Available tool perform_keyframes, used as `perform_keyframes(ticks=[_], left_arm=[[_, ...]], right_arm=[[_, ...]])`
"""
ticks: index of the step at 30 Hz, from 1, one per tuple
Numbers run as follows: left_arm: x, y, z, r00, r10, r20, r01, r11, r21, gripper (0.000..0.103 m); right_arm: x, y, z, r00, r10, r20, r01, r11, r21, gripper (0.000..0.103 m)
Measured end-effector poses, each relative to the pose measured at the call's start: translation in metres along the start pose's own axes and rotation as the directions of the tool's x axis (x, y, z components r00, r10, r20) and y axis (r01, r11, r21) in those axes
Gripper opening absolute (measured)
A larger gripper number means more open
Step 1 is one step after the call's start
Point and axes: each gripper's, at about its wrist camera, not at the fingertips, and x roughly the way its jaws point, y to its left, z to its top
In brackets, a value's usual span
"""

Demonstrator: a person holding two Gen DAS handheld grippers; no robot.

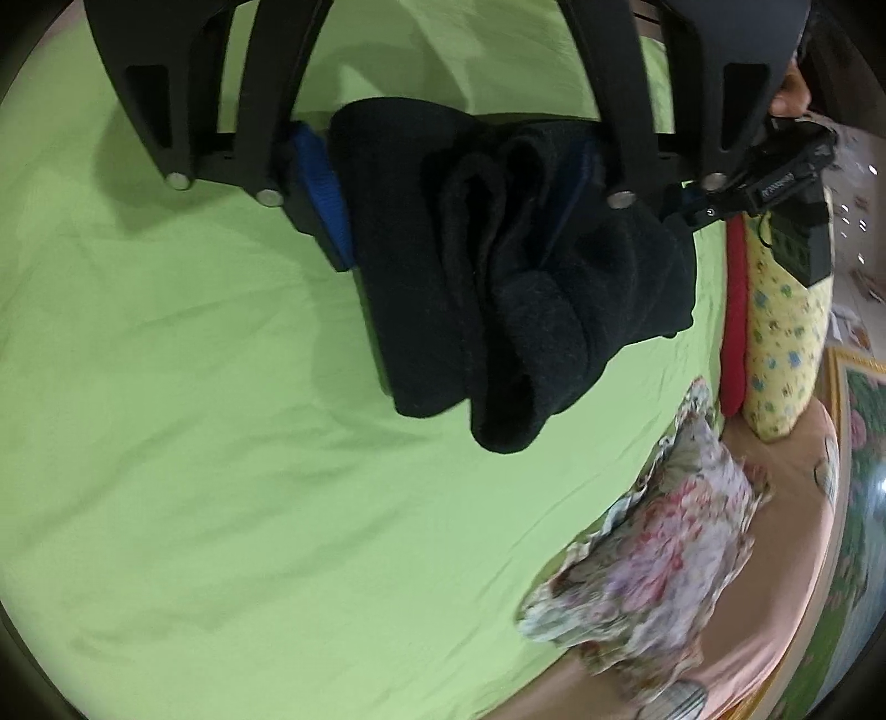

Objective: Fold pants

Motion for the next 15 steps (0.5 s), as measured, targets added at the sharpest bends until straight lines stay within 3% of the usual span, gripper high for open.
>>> perform_keyframes(ticks=[9,15], left_arm=[[0.024,-0.003,-0.001,0.999,0.051,0.012,-0.051,0.998,0.021,0.075],[0.027,-0.006,0.002,0.999,0.039,0.006,-0.039,0.999,0.032,0.061]], right_arm=[[-0.001,0.000,-0.003,1.000,0.018,-0.003,-0.019,0.999,-0.033,0.058],[0.001,-0.002,-0.002,0.999,0.043,-0.009,-0.043,0.999,-0.008,0.060]])
